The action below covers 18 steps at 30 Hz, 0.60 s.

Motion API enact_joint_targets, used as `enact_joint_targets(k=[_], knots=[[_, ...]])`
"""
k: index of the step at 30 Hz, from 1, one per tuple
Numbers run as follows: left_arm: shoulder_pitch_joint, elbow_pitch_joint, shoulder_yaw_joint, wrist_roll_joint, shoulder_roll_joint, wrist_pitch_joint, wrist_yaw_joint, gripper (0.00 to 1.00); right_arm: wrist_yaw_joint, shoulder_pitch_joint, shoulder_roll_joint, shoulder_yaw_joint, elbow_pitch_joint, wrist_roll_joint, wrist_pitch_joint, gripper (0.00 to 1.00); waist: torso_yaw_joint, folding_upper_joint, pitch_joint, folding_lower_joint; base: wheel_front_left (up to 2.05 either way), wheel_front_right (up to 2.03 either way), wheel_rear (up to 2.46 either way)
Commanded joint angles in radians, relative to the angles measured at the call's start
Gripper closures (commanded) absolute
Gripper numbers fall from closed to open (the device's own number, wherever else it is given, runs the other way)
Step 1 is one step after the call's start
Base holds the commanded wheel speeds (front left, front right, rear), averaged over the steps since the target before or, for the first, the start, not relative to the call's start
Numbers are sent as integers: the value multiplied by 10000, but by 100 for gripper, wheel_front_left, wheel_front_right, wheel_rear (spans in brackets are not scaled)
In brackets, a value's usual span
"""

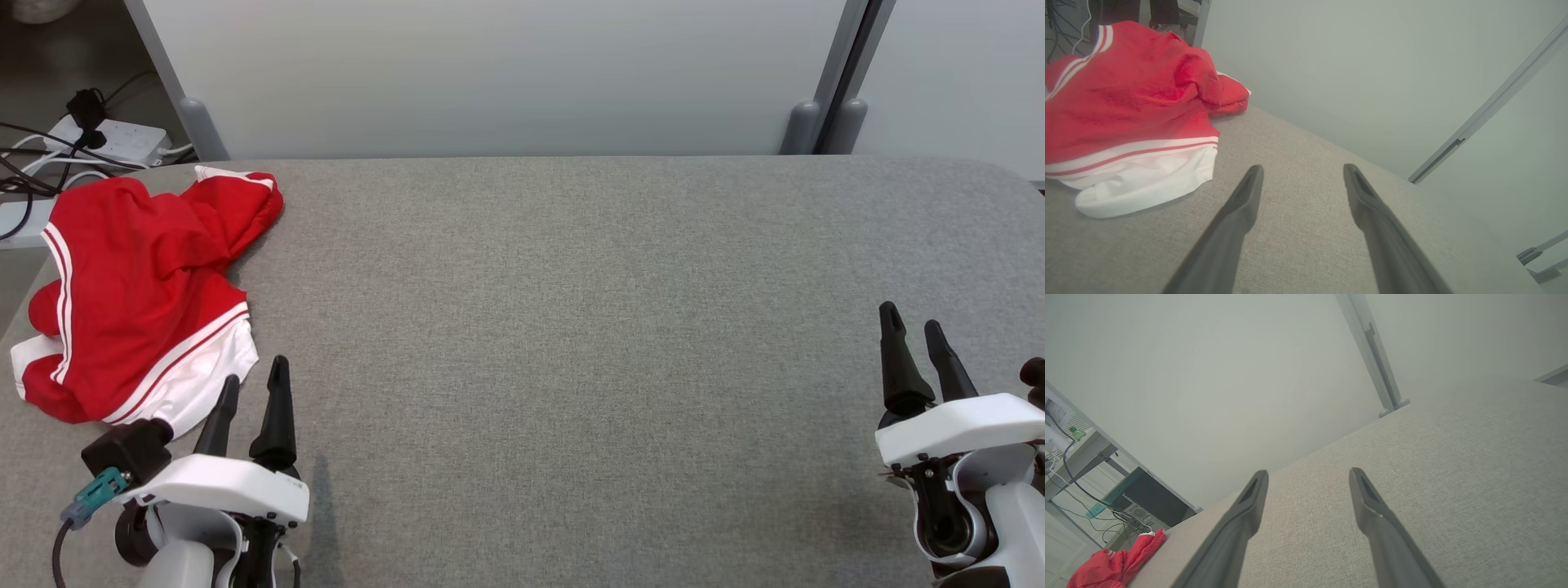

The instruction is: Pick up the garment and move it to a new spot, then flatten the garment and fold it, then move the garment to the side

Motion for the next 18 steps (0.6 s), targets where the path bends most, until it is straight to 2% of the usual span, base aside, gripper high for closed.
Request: enact_joint_targets(k=[1, 18], knots=[[-686, -234, 248, 380, 185, -172, 57, 0, 1, -461, -185, 132, -209, -347, -195, 0, 9, -1, 7, -1, 0, 0, 0], [-1285, -5, 365, 2559, 270, -677, 64, 0, 2, -1041, -367, 235, 47, -2166, -694, 0, -8, -1, 72, -1, 0, 0, 0]])
